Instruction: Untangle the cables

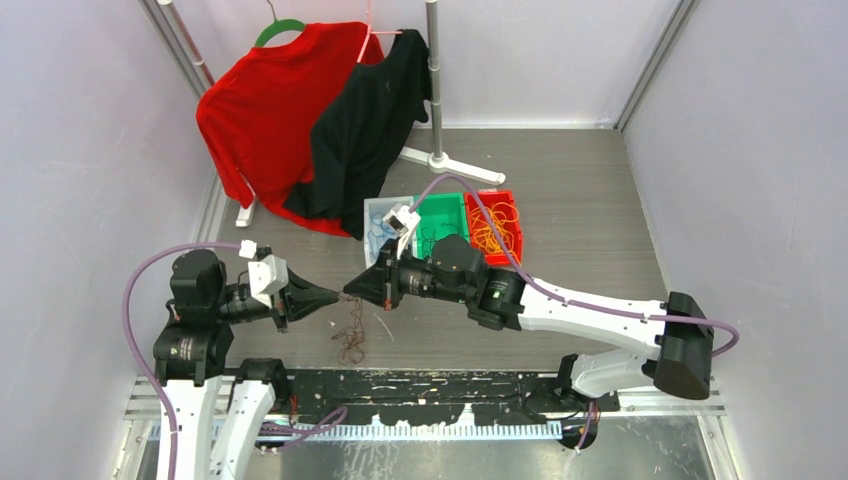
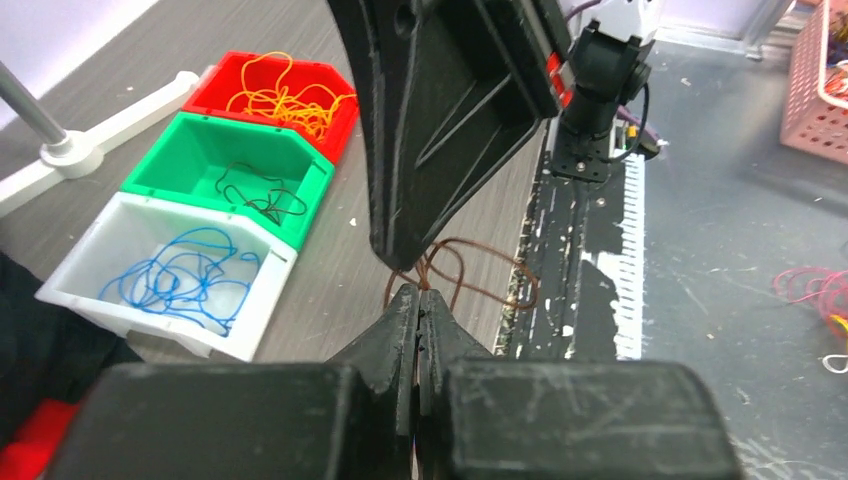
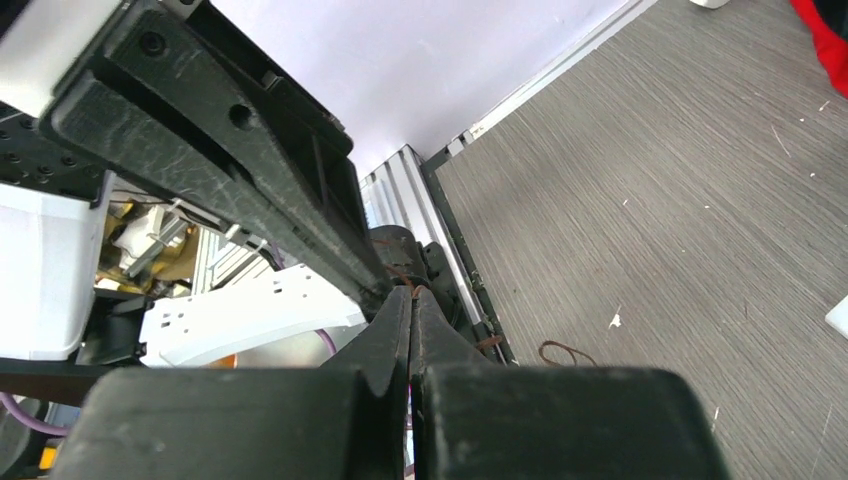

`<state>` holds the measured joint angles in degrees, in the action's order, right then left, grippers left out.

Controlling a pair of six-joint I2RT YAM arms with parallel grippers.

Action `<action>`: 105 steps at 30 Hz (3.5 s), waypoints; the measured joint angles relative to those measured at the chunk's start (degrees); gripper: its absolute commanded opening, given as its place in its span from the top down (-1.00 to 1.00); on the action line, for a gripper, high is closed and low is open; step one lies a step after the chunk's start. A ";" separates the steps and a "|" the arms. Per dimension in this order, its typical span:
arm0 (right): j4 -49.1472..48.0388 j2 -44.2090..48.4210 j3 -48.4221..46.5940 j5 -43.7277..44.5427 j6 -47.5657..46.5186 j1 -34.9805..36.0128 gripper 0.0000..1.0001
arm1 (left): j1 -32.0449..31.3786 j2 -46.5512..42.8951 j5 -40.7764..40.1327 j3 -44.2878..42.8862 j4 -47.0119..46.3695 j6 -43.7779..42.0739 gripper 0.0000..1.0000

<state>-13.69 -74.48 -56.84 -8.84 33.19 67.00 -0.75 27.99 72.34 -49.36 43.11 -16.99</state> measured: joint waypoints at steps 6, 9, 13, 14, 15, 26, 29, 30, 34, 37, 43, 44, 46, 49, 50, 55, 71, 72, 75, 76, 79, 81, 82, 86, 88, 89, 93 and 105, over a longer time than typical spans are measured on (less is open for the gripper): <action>-0.92 2.84 1.55 0.46 0.28 0.00 0.66 | 0.00 0.00 -1.84 0.00 1.77 -4.48 1.00; -1.60 3.74 2.27 1.11 0.35 0.00 0.51 | 0.00 0.02 -2.91 -0.22 1.79 -6.29 1.00; -2.01 7.37 6.54 3.30 0.31 0.00 0.12 | 0.00 0.15 -3.67 -2.36 1.97 -9.09 1.00; -1.99 8.44 7.74 4.00 0.28 0.00 0.02 | 0.02 0.17 -3.76 -3.17 1.97 -9.79 1.00; -1.95 9.44 8.83 4.74 0.09 0.00 -0.08 | 0.00 0.17 -3.76 -4.02 1.92 -10.62 1.00; -5.01 7.82 11.41 7.87 -3.91 0.22 -0.62 | 0.00 3.19 -3.48 -8.66 -0.39 -10.43 1.00; -6.38 2.99 10.93 6.67 -5.81 0.79 -0.59 | 0.00 3.56 -3.28 -9.77 -0.57 -9.14 1.00; -6.43 1.68 10.56 6.34 -6.21 0.87 -0.57 | 0.00 3.56 -3.23 -10.10 -0.74 -8.76 1.00; -6.93 -2.67 8.37 5.16 -6.75 1.14 -0.47 | 0.00 3.50 -2.97 -10.91 -1.33 -7.80 1.00; -8.72 -3.74 7.32 4.50 -6.27 1.14 -0.38 | 0.00 3.50 -2.80 -10.93 -1.33 -7.28 1.00; -11.91 -3.91 7.19 4.68 -4.46 1.14 0.02 | 0.00 3.50 -2.60 -10.93 -1.33 -6.97 1.00; -12.33 -4.00 7.19 4.79 -4.15 1.14 0.16 | 0.00 3.50 -2.54 -10.93 -1.33 -6.82 1.00; -13.42 -4.42 7.19 4.96 -3.72 1.14 0.44 | 0.00 3.50 -2.36 -10.93 -1.36 -6.21 1.00; -14.80 -5.46 7.19 5.16 -2.64 1.14 0.68 | 0.00 3.50 -2.19 -10.93 -1.95 -5.05 1.00; -15.15 -5.81 7.19 5.16 -2.38 1.14 0.80 | 0.00 3.50 -2.19 -10.93 -2.27 -4.48 1.00; -16.61 -6.03 7.34 5.62 -1.22 1.14 0.95 | 0.00 3.50 -2.27 -10.93 -3.45 -3.02 1.00; -17.77 5.29 16.79 8.46 0.24 1.42 -0.57 | 0.00 2.14 -3.15 -6.84 -4.13 -2.86 1.00; -17.51 5.16 17.64 8.79 -0.39 2.03 -0.61 | 0.00 2.12 -3.15 -6.84 -4.13 -2.86 1.00; -16.22 3.50 18.14 11.04 -4.61 5.53 -0.64 | 0.00 2.10 -3.15 -6.84 -4.15 -2.84 1.00; -16.15 2.54 18.03 11.78 -6.12 6.71 -0.64 | 0.00 2.10 -3.15 -6.84 -4.17 -2.78 1.00; -15.67 -1.70 16.55 13.33 -10.01 8.66 -0.64 | 0.00 2.10 -3.15 -6.86 -4.33 -2.40 1.00; -15.39 -5.55 14.56 14.78 -12.37 8.66 -0.63 | 0.00 2.10 -3.13 -7.04 -4.39 -1.75 1.00; -15.41 -7.58 13.42 15.80 -13.51 8.61 -0.63 | 0.00 2.12 -3.15 -7.39 -4.44 -1.29 1.00; -17.40 -14.21 10.58 21.46 -16.87 8.52 -0.57 | 0.00 2.14 -3.08 -9.68 -5.20 0.42 1.00; -19.93 -17.31 10.03 24.83 -18.49 8.52 -0.42 | 0.00 2.14 -3.02 -10.91 -5.84 1.38 1.00; -21.09 -18.69 9.88 26.25 -19.26 8.50 -0.28 | 0.00 2.16 -2.97 -11.54 -6.23 1.79 1.00; -24.20 -22.73 9.14 29.73 -21.00 8.50 0.55 | 0.00 2.21 -2.82 -13.49 -7.50 3.63 1.00; -26.60 -8.11 15.26 27.43 -19.37 8.28 0.98 | 0.00 -0.61 -8.02 -0.63 -13.18 16.52 -0.31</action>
<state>-40.29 -82.59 -41.58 18.59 13.82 75.29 -0.75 27.38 64.31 -50.00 29.93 -0.47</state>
